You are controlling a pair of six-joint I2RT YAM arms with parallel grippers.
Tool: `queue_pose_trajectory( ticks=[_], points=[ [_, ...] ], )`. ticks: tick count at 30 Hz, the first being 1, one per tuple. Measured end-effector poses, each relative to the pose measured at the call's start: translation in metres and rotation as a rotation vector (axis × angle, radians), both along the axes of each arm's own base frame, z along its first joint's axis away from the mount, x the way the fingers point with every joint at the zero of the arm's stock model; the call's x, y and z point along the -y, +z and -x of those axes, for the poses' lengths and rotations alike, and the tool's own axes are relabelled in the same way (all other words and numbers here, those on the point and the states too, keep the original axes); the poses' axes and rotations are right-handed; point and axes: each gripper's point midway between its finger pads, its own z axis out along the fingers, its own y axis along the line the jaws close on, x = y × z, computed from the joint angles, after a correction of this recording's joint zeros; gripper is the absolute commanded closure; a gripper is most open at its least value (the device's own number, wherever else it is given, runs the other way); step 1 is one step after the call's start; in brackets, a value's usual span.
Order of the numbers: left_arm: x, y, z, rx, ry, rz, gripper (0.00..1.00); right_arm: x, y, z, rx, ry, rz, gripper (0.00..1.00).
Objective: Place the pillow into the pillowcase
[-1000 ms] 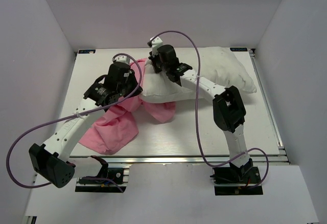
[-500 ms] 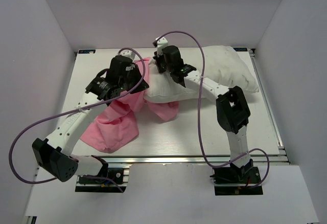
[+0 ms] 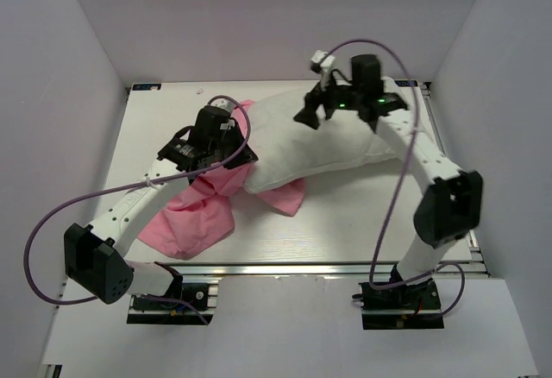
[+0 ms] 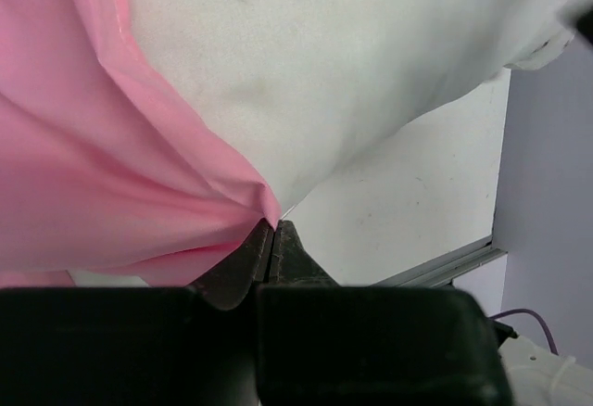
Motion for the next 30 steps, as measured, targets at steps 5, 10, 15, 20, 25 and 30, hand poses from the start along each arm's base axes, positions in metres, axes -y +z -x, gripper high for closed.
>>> queue_pose_trajectory(
  ticks=[5,10,15,20,25,30],
  points=[
    [0.001,0.002,-0.003,0.003,-0.001,0.019,1.0,0.048,0.06,0.071,0.373,0.231,0.055,0.11],
    [-0.002,0.001,-0.003,-0.003,-0.009,0.019,1.0,0.011,0.003,0.169,0.503,0.497,0.095,0.11],
    [-0.01,0.0,-0.005,-0.012,0.001,0.012,1.0,-0.018,-0.07,0.174,0.463,0.55,0.198,0.11],
    [-0.017,0.009,-0.003,0.012,0.018,0.027,1.0,-0.043,-0.079,0.146,0.553,0.502,0.235,0.11],
    [-0.024,0.012,0.01,0.024,0.036,0.051,1.0,-0.08,-0.091,0.128,0.622,0.488,0.255,0.24],
    [-0.033,0.017,0.015,0.037,0.073,0.053,1.0,-0.102,-0.114,0.113,0.617,0.465,0.293,0.94]
  ],
)
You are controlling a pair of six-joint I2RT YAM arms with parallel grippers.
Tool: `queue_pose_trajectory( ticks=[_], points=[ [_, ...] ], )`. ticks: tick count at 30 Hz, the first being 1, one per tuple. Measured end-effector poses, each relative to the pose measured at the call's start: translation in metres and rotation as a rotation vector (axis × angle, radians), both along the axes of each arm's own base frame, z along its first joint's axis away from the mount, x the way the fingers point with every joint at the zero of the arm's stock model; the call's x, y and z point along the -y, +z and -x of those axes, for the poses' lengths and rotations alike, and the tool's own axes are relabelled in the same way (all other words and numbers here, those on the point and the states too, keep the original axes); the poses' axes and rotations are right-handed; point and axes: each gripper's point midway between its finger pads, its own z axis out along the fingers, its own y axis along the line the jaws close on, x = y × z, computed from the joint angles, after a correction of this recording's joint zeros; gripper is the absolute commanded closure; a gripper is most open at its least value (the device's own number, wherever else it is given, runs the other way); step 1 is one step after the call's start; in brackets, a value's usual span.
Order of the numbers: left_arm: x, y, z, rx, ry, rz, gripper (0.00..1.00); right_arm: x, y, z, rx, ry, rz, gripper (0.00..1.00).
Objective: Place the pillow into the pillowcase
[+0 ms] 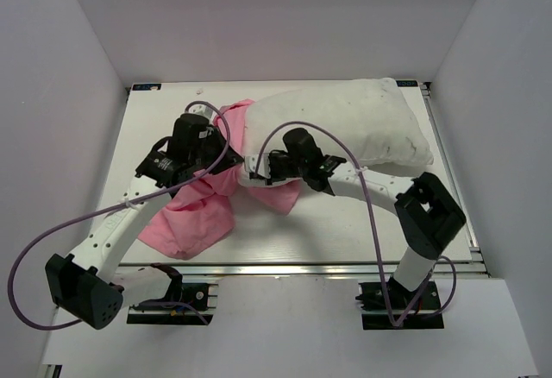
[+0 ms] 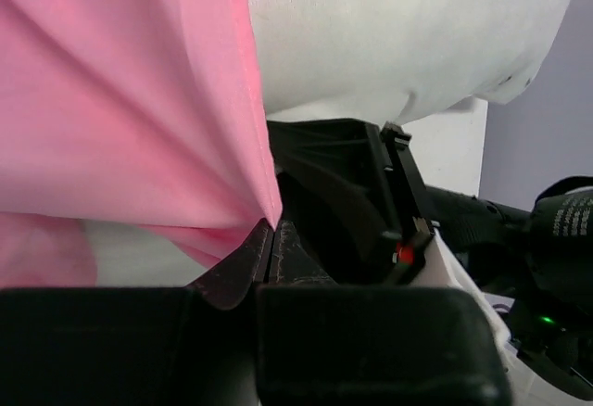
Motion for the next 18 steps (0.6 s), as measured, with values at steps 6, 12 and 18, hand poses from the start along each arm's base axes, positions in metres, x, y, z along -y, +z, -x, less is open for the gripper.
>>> queue_pose_trajectory(
  ticks=[6,12,18],
  points=[
    [-0.009,0.001,0.001,0.004,0.045,-0.004,1.0,-0.019,0.008,-0.041,-0.05,-0.151,-0.04,1.0],
    [-0.018,0.0,0.009,0.01,0.087,0.017,1.0,-0.038,0.026,-0.088,-0.142,-0.319,-0.112,1.0],
    [-0.018,0.006,0.009,0.02,0.094,0.032,1.0,-0.044,0.028,-0.094,-0.263,-0.408,-0.14,1.0]
  ],
)
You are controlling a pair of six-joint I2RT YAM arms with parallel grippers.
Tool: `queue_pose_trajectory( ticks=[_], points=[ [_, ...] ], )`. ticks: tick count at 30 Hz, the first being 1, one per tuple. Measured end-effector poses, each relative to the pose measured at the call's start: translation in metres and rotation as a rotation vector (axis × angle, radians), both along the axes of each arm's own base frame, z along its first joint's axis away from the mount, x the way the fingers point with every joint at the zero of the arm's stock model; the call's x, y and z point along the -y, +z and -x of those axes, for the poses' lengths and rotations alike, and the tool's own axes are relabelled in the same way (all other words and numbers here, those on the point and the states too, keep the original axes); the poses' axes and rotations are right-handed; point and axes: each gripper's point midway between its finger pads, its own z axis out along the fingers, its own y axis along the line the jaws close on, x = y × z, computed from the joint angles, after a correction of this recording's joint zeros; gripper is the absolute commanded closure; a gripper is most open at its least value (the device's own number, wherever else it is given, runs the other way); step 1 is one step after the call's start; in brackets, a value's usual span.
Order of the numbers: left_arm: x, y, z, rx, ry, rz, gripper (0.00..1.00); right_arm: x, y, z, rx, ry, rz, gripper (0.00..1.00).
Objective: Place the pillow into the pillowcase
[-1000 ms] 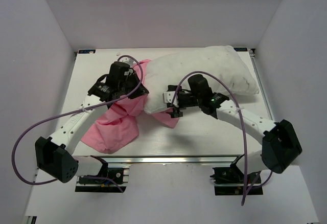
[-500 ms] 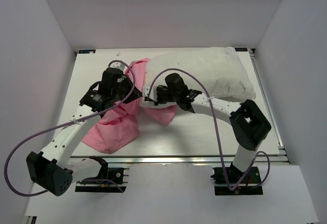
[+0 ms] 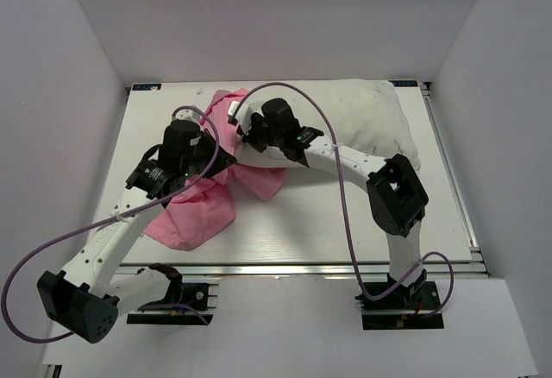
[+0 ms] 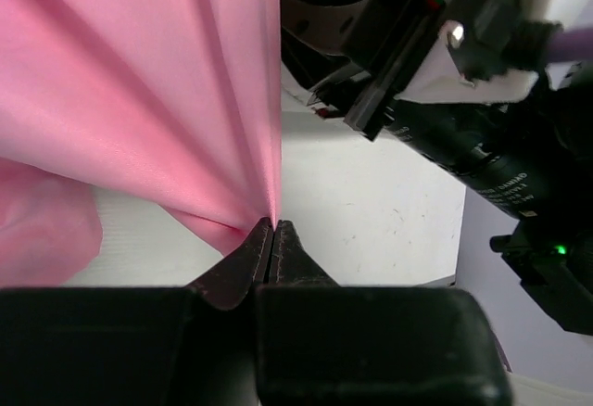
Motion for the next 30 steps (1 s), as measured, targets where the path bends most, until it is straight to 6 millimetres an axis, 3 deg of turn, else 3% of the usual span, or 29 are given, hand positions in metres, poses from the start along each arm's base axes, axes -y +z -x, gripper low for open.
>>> queue_pose_trajectory(
  ticks=[7,14,20,25,30],
  points=[
    [0.011,0.029,-0.022,0.035,-0.004,0.017,1.0,-0.005,-0.006,0.017,-0.24,-0.034,-0.112,1.0],
    [0.035,0.021,-0.042,-0.014,-0.052,0.05,1.0,-0.005,-0.019,0.037,-0.61,-0.112,-0.288,1.0],
    [0.038,0.034,-0.029,-0.03,-0.065,0.114,1.0,0.005,-0.009,0.025,-0.841,-0.241,-0.431,1.0],
    [0.039,0.06,-0.015,-0.008,-0.06,0.213,1.0,0.017,-0.001,0.011,-0.984,-0.293,-0.507,1.0],
    [0.049,0.059,-0.013,-0.041,-0.07,0.272,1.0,0.009,0.002,0.016,-1.069,-0.321,-0.538,1.0]
  ],
)
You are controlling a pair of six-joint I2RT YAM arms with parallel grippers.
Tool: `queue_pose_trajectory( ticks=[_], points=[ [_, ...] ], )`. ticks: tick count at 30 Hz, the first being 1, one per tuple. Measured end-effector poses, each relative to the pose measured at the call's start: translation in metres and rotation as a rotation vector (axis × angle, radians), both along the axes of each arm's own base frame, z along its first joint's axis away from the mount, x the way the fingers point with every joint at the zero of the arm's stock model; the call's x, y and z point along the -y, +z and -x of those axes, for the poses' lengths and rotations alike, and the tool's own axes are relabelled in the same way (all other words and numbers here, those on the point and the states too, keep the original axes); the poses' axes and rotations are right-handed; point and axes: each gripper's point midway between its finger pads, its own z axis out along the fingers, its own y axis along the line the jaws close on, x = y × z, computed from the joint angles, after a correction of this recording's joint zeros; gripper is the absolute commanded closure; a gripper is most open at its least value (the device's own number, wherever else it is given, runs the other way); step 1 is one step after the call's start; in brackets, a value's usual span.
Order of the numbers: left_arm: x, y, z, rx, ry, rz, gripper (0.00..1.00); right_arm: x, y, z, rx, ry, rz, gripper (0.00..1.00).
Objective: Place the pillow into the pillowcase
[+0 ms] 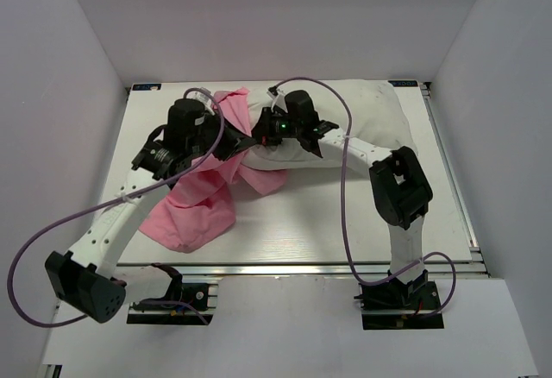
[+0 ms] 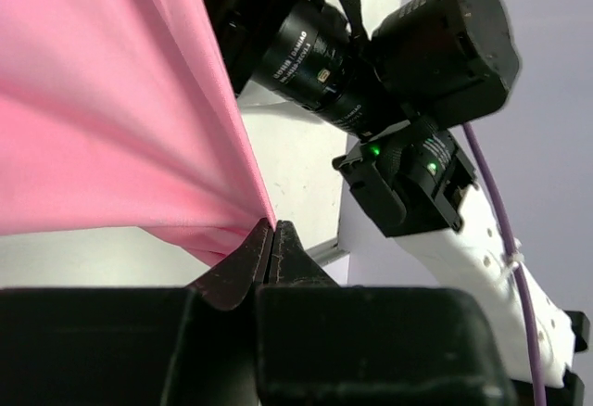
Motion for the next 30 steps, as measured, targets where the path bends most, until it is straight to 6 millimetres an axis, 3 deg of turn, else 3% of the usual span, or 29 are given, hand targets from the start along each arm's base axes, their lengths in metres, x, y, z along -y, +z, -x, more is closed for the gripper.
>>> queue_pose_trajectory(
  ticks=[5,11,12,14,16,17,18,19,20,24,27,30],
  points=[
    [0.022,-0.02,-0.011,-0.066,-0.058,-0.033,1.0,-0.011,0.005,0.0,-0.051,-0.02,-0.024,1.0],
    [0.029,-0.055,-0.013,-0.131,-0.079,-0.058,0.99,-0.018,0.009,0.004,-0.097,-0.039,-0.05,1.0],
    [0.032,-0.055,-0.015,-0.128,-0.083,-0.054,0.97,-0.019,0.004,0.008,-0.102,-0.037,-0.046,1.0],
    [0.037,-0.051,-0.021,-0.124,-0.089,-0.051,0.82,-0.021,-0.011,0.018,-0.118,-0.028,-0.034,0.98],
    [0.04,-0.045,-0.027,-0.114,-0.097,-0.06,0.7,-0.018,-0.034,0.033,-0.151,-0.008,-0.01,0.81],
    [0.04,-0.041,-0.03,-0.107,-0.098,-0.068,0.58,-0.015,-0.044,0.039,-0.164,0.006,0.002,0.62],
    [0.038,-0.041,-0.029,-0.106,-0.098,-0.081,0.55,-0.013,-0.052,0.044,-0.17,0.023,0.009,0.53],
    [0.036,-0.043,-0.027,-0.111,-0.099,-0.092,0.51,-0.011,-0.054,0.049,-0.158,0.056,0.009,0.4],
    [0.034,-0.045,-0.023,-0.115,-0.101,-0.101,0.43,-0.008,-0.053,0.053,-0.134,0.095,0.009,0.34],
    [0.019,-0.065,0.005,-0.157,-0.102,-0.13,0.32,0.011,-0.031,0.061,-0.01,0.22,0.015,0.17],
    [0.003,-0.071,0.024,-0.186,-0.083,-0.161,0.27,0.044,-0.004,0.054,0.123,0.265,0.062,0.14],
    [-0.011,-0.061,0.025,-0.162,-0.056,-0.189,0.25,0.081,0.034,0.034,0.304,0.263,0.116,0.15]
  ],
)
